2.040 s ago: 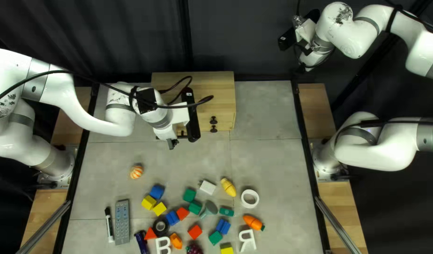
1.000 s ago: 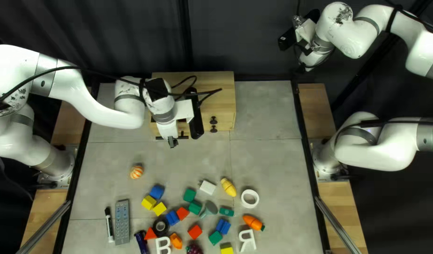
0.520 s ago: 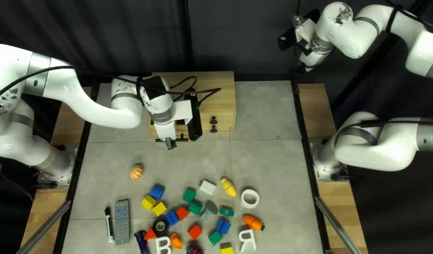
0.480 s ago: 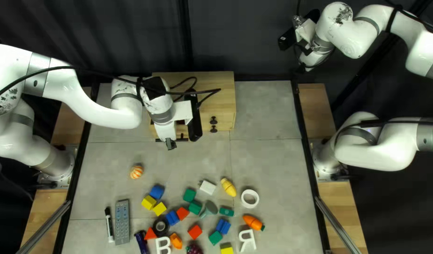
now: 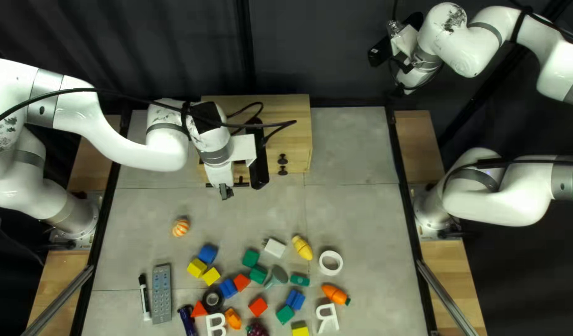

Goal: Open drawers and place objects into drawer and close

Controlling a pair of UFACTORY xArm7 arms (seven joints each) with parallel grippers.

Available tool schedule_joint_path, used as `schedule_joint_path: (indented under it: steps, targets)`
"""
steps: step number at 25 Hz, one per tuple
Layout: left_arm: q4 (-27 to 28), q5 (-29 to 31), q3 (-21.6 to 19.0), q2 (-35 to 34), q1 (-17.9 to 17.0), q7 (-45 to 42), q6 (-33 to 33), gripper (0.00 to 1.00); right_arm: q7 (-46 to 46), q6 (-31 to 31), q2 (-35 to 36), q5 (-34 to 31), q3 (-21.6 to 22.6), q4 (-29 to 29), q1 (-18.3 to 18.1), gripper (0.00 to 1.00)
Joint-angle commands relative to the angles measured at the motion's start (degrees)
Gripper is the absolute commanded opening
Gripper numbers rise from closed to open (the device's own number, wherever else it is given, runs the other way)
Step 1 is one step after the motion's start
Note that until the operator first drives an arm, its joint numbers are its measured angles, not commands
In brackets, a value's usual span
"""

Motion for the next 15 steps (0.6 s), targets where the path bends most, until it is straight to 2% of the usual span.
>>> schedule_joint_path:
  steps: [1,10,15]
  targets:
    - [-0.98,2.85,0.23,0.79,-0.21,-2.69,-1.8,1.0,0.0,0.0,0.0,0.0,0.0,0.0,0.0,1.0]
    - [-2.39,4.26,0.55,1.54,-0.1,-4.51,-4.1,1.0,0.0,0.0,0.0,0.0,0.0,0.0,0.0,1.0]
    - [-3.46,2.65,0.71,1.87,0.4,-3.36,-6.38,1.0,0.0,0.0,0.0,0.0,0.0,0.0,0.0,1.0]
